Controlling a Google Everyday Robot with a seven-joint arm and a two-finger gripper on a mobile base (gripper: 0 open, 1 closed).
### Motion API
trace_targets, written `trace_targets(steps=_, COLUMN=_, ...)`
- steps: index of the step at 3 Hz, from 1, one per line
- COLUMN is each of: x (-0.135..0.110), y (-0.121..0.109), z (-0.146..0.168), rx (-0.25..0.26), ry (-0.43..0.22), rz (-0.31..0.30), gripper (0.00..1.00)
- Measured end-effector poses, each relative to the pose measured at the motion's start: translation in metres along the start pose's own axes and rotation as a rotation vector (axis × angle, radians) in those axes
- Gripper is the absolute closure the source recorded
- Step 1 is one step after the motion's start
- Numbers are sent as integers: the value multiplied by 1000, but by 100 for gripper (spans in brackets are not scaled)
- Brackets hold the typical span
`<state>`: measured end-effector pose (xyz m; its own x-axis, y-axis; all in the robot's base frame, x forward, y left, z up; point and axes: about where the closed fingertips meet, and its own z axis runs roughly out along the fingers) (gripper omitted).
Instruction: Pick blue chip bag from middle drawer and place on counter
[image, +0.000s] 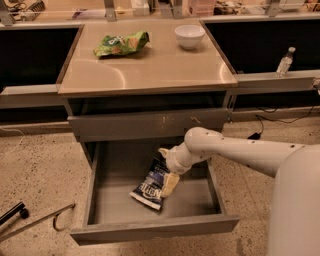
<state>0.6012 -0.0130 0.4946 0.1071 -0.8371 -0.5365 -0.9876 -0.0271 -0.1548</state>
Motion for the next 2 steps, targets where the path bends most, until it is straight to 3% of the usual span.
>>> trace_targets(steps=1, x=0, y=0, z=0, rx=-1, ry=0, rz=0, gripper=0)
trace_targets(steps=2, x=4, y=-4, z=35, rx=-29, ry=18, rz=-30, gripper=0)
